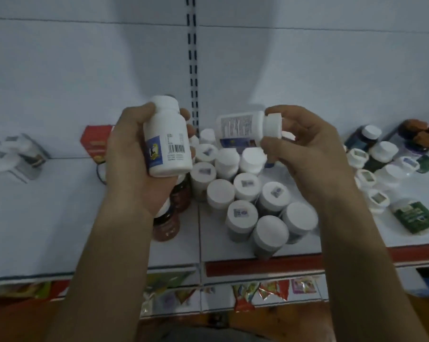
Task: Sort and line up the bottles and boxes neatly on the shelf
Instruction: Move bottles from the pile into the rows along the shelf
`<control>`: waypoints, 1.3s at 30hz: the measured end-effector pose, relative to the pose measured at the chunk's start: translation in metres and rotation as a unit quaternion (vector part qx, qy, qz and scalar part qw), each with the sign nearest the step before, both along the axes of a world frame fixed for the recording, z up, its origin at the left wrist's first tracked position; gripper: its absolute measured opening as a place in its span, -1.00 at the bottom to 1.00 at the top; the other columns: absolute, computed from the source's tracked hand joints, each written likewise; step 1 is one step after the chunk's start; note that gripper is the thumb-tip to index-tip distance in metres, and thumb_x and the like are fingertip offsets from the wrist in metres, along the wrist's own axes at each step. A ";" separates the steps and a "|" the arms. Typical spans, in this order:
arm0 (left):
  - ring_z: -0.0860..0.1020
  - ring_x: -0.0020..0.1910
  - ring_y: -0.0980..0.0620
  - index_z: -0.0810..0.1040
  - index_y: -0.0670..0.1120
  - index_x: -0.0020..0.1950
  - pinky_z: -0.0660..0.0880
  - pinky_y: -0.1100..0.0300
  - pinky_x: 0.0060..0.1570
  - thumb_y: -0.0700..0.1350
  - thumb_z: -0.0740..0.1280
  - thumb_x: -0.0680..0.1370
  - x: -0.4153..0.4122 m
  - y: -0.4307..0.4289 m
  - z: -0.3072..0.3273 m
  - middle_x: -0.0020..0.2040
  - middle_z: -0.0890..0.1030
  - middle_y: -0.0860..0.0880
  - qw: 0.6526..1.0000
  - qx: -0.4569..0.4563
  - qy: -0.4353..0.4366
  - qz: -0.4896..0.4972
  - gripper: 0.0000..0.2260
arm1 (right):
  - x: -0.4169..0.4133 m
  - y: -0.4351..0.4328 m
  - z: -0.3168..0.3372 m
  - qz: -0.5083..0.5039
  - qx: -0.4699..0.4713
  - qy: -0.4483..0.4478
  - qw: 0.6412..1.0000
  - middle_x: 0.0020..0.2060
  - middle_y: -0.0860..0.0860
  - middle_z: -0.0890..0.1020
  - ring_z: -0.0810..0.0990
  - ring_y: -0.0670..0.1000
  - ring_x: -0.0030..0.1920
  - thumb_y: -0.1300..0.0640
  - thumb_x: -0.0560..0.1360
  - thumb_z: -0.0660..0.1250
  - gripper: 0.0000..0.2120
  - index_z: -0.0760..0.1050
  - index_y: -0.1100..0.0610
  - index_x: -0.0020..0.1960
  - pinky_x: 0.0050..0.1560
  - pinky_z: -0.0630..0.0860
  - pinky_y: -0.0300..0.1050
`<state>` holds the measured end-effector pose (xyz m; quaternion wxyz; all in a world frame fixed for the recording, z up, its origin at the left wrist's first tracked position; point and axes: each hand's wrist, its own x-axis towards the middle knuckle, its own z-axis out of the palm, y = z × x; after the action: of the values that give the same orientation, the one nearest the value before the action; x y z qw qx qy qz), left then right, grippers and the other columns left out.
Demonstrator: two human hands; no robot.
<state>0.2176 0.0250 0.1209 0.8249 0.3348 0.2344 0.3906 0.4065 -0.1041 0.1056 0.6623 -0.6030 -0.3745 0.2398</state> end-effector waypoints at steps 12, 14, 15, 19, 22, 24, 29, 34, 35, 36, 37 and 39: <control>0.59 -0.21 -0.01 0.52 -0.12 0.17 0.46 0.12 -0.13 -0.06 0.30 0.48 -0.221 0.101 -0.048 -0.15 0.57 -0.06 0.973 -0.060 0.024 0.223 -0.71 | -0.193 0.132 -0.005 0.092 0.037 -0.063 0.993 -0.06 -0.06 0.68 0.67 -0.04 -0.04 0.26 0.47 0.45 -0.75 0.60 0.14 0.14 -0.14 0.58 -0.19; 0.57 -0.20 0.00 0.52 -0.12 0.18 0.47 0.13 -0.12 -0.07 0.24 0.58 -0.250 0.122 -0.059 -0.15 0.55 -0.05 0.966 -0.074 0.044 0.245 -0.77 | -0.225 0.162 -0.016 0.087 0.016 -0.079 0.993 -0.07 -0.08 0.66 0.67 -0.05 -0.06 0.21 0.45 0.45 -0.73 0.59 0.09 0.14 -0.13 0.62 -0.09; 0.58 -0.19 0.00 0.53 -0.11 0.18 0.50 0.13 -0.14 -0.07 0.22 0.61 -0.262 0.133 -0.066 -0.14 0.56 -0.05 0.963 -0.080 0.057 0.252 -0.79 | -0.240 0.177 -0.023 0.079 0.002 -0.098 0.992 -0.04 -0.07 0.66 0.67 -0.05 -0.06 0.16 0.43 0.44 -0.70 0.59 0.06 0.16 -0.12 0.62 -0.09; 0.63 -0.17 -0.01 0.60 -0.07 0.15 0.59 0.20 -0.31 -0.10 0.26 0.65 -0.297 0.175 -0.094 -0.07 0.63 -0.08 0.957 -0.092 0.120 0.248 -0.84 | -0.282 0.228 -0.058 0.045 -0.065 -0.190 0.979 0.10 -0.05 0.61 0.61 -0.07 0.04 0.08 0.43 0.44 -0.60 0.54 0.00 0.26 -0.02 0.51 -0.25; 0.65 -0.05 -0.04 0.65 -0.03 0.19 0.64 0.10 -0.19 -0.15 0.31 0.64 -0.308 0.196 -0.119 0.07 0.68 -0.04 0.949 -0.017 0.219 0.228 -0.83 | -0.299 0.248 -0.085 0.023 -0.129 -0.231 0.964 0.17 -0.04 0.58 0.55 -0.03 0.11 0.17 0.46 0.46 -0.54 0.48 0.04 0.34 0.11 0.51 -0.18; 0.65 0.06 0.00 0.64 0.01 0.24 0.63 0.03 -0.05 -0.18 0.36 0.62 -0.310 0.204 -0.129 0.12 0.67 0.05 0.929 0.081 0.303 0.199 -0.78 | -0.305 0.251 -0.099 0.022 -0.162 -0.251 0.954 0.20 0.00 0.56 0.55 0.00 0.11 0.16 0.48 0.47 -0.52 0.46 0.05 0.36 0.12 0.54 -0.08; 0.59 0.14 0.15 0.56 0.04 0.25 0.60 0.19 0.04 -0.23 0.50 0.52 -0.297 0.210 -0.144 0.17 0.60 0.09 0.863 0.353 0.344 0.109 -0.65 | -0.310 0.241 -0.114 -0.035 -0.181 -0.312 0.932 0.20 0.06 0.53 0.55 0.07 0.07 0.11 0.47 0.53 -0.49 0.46 0.08 0.37 0.02 0.55 0.00; 0.49 0.22 0.18 0.53 0.17 0.21 0.57 -0.14 0.16 -0.22 0.57 0.45 -0.276 0.216 -0.150 0.19 0.44 0.14 0.817 0.458 0.345 0.065 -0.54 | -0.300 0.224 -0.101 -0.086 -0.177 -0.272 0.942 0.22 -0.06 0.50 0.49 -0.07 0.11 -0.06 0.48 0.51 -0.50 0.44 -0.03 0.35 0.02 0.52 -0.13; 0.50 0.21 0.14 0.52 0.20 0.20 0.56 -0.16 0.17 -0.22 0.58 0.43 -0.272 0.216 -0.148 0.18 0.44 0.12 0.816 0.457 0.348 0.063 -0.51 | -0.297 0.219 -0.097 -0.094 -0.173 -0.276 0.941 0.17 -0.08 0.50 0.48 -0.11 0.07 -0.06 0.49 0.50 -0.54 0.45 -0.04 0.32 -0.01 0.51 -0.19; 0.50 0.20 0.11 0.51 0.22 0.19 0.54 -0.17 0.19 -0.23 0.59 0.41 -0.268 0.215 -0.145 0.20 0.44 0.10 0.813 0.455 0.357 0.060 -0.49 | -0.296 0.213 -0.092 -0.102 -0.169 -0.286 0.938 0.12 -0.10 0.50 0.47 -0.13 0.03 -0.05 0.50 0.49 -0.58 0.46 -0.04 0.30 -0.04 0.49 -0.24; 0.49 0.19 0.09 0.50 0.21 0.18 0.52 -0.15 0.22 -0.23 0.59 0.40 -0.265 0.214 -0.140 0.21 0.43 0.07 0.808 0.457 0.368 0.060 -0.48 | -0.293 0.207 -0.088 -0.112 -0.164 -0.295 0.935 0.08 -0.11 0.50 0.48 -0.13 0.01 -0.03 0.51 0.48 -0.62 0.47 -0.03 0.27 -0.05 0.48 -0.26; 0.44 0.16 0.10 0.51 0.12 0.20 0.46 0.03 0.27 -0.21 0.58 0.41 -0.261 0.207 -0.127 0.23 0.41 0.02 0.784 0.478 0.388 0.078 -0.53 | -0.289 0.196 -0.080 -0.132 -0.151 -0.306 0.931 0.04 -0.12 0.50 0.50 -0.14 -0.02 0.05 0.53 0.46 -0.71 0.51 -0.01 0.22 -0.05 0.48 -0.31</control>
<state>-0.0435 0.2316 -0.0058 0.3659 0.7898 0.3435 0.3525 0.1177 0.0917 0.0254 0.4423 -0.7838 -0.4359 0.0076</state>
